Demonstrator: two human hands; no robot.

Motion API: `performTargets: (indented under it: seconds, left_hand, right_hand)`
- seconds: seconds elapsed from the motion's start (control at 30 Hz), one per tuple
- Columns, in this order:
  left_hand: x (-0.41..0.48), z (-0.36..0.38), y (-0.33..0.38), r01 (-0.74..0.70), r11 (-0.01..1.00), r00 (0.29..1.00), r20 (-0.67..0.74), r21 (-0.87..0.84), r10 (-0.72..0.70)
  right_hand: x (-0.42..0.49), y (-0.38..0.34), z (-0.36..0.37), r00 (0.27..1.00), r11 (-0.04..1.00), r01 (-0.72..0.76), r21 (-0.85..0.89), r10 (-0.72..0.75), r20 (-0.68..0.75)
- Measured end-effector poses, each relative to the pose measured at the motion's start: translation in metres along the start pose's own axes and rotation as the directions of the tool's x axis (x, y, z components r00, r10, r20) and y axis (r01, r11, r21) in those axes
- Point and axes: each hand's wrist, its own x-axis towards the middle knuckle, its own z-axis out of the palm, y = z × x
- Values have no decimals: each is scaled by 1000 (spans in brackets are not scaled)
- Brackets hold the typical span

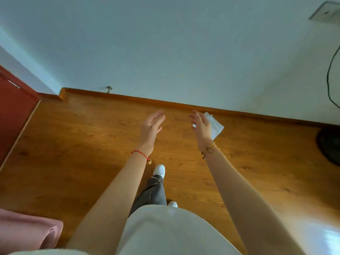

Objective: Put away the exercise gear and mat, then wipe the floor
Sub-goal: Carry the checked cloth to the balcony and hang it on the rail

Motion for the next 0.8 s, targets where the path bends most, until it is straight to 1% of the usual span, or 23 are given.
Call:
performTargets:
  seconds: [0.07, 0.2, 0.4, 0.6, 0.7, 0.8]
  left_hand:
    - [21, 34, 0, 20, 1000, 998, 57, 16, -21]
    - [75, 92, -4, 93, 995, 988, 123, 46, -98]
    - [164, 170, -19, 136, 977, 967, 194, 167, -167]
    - [249, 231, -40, 160, 950, 948, 225, 270, -224]
    - [287, 251, -61, 186, 927, 945, 199, 325, -260]
    - [320, 270, -92, 250, 897, 935, 149, 364, -321]
  right_hand:
    - [21, 2, -32, 997, 999, -26, 27, 28, -73]
    - [69, 10, -80, 977, 996, -72, 48, 80, -195]
    - [145, 16, -134, 915, 979, -176, 106, 202, -348]
    - [226, 40, -175, 862, 958, -242, 154, 285, -418]
    - [267, 62, -190, 848, 944, -291, 156, 330, -415]
    - [304, 91, -203, 830, 923, -354, 150, 384, -405]
